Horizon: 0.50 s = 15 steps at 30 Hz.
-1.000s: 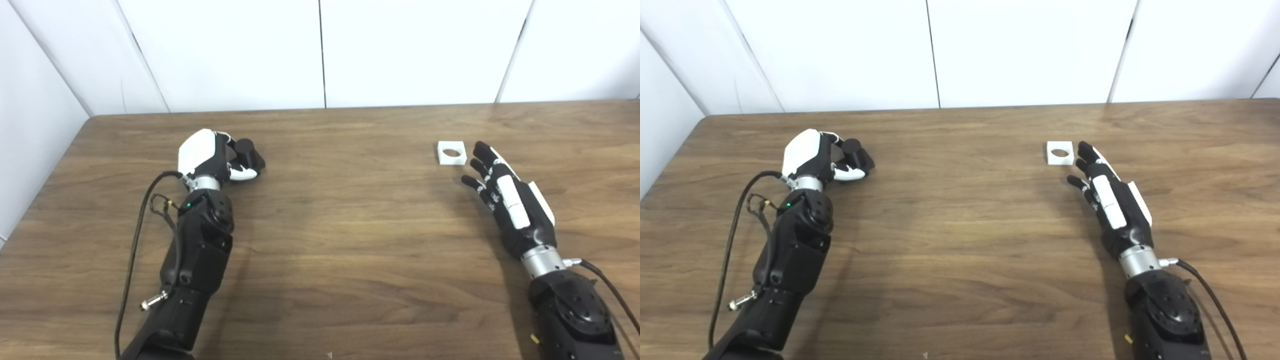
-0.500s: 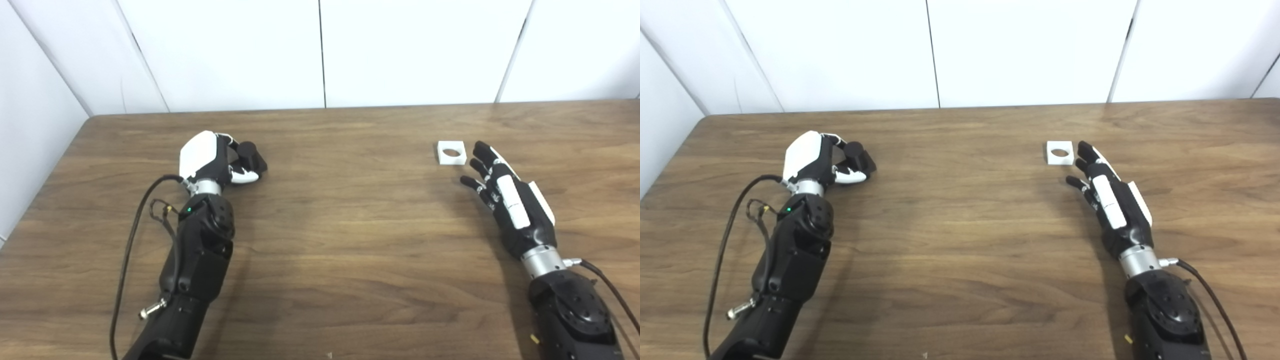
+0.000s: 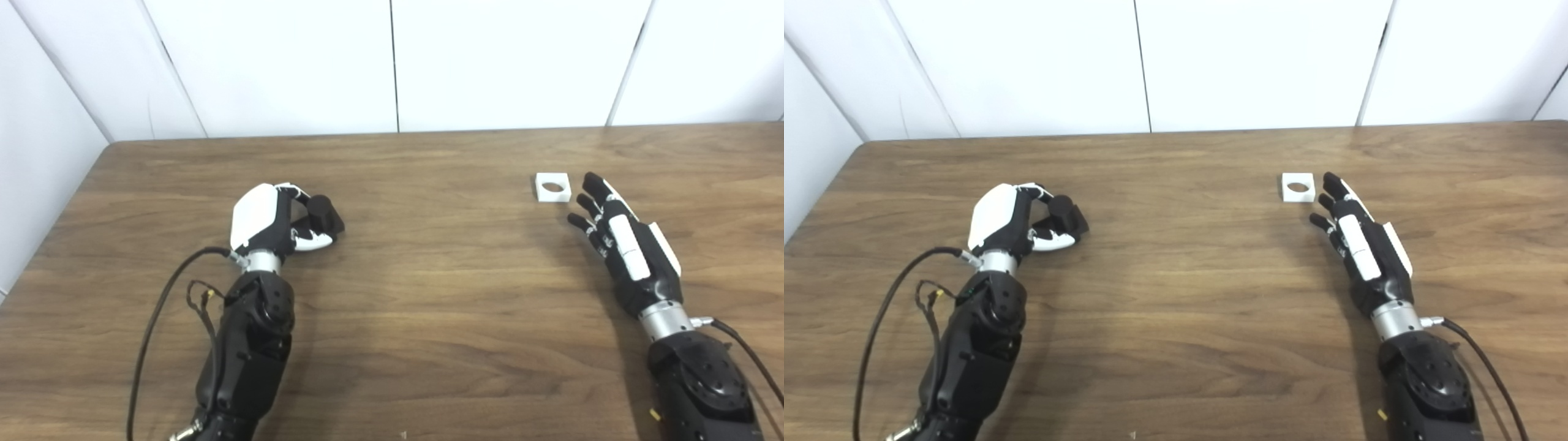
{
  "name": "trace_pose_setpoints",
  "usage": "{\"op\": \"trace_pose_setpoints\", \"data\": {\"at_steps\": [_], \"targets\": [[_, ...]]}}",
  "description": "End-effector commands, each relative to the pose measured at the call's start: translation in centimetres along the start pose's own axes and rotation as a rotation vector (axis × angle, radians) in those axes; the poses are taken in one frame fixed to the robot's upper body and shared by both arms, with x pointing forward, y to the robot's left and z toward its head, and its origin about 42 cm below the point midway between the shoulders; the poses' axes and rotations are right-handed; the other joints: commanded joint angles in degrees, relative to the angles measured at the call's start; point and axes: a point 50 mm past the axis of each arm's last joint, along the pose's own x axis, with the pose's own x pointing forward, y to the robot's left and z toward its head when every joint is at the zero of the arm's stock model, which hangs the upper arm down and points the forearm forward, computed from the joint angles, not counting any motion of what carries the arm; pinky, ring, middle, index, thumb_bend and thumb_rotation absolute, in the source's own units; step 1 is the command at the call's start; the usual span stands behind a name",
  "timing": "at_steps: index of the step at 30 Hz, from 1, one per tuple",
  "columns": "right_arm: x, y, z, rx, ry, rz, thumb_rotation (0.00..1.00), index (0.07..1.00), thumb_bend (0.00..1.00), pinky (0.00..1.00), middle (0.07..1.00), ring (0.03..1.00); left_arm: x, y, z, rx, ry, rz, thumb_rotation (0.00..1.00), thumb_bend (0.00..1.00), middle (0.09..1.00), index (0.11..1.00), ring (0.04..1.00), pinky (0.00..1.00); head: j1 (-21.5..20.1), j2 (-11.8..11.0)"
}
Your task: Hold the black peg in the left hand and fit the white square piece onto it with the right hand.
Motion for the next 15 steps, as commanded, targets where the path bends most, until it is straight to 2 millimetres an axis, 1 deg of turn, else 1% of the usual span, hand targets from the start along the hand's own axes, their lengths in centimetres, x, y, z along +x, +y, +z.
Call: {"op": "trace_pose_setpoints", "data": {"at_steps": [1, 5, 12, 15], "targets": [[-0.7, 1.0, -0.9, 0.039, 0.005, 0.012, 0.79, 0.939, 0.57, 0.94, 0.971, 0.975, -0.5, 1.0, 1.2, 0.001, -0.053, 0.038, 0.06, 0.52, 0.855, 0.488, 0.925, 0.82, -0.19, 0.02], [-0.8, 1.3, -1.0, 0.036, 0.010, 0.017, 0.80, 0.944, 0.59, 0.96, 0.970, 0.978, -1.9, 0.7, 1.4, 0.007, -0.082, 0.027, 0.06, 0.52, 0.849, 0.489, 0.913, 0.81, -0.74, 0.05], [-0.8, 2.0, -1.0, 0.034, 0.006, 0.016, 0.82, 0.948, 0.60, 0.98, 0.979, 0.984, -3.7, 0.3, 1.8, 0.025, -0.107, 0.003, 0.07, 0.52, 0.849, 0.489, 0.905, 0.79, -2.00, 0.41], [-0.8, 2.4, -0.9, 0.023, 0.014, 0.008, 0.81, 0.944, 0.63, 0.99, 0.975, 0.977, -4.5, 0.2, 2.0, 0.030, -0.128, -0.003, 0.07, 0.52, 0.839, 0.488, 0.891, 0.77, -2.77, 0.64]]}}
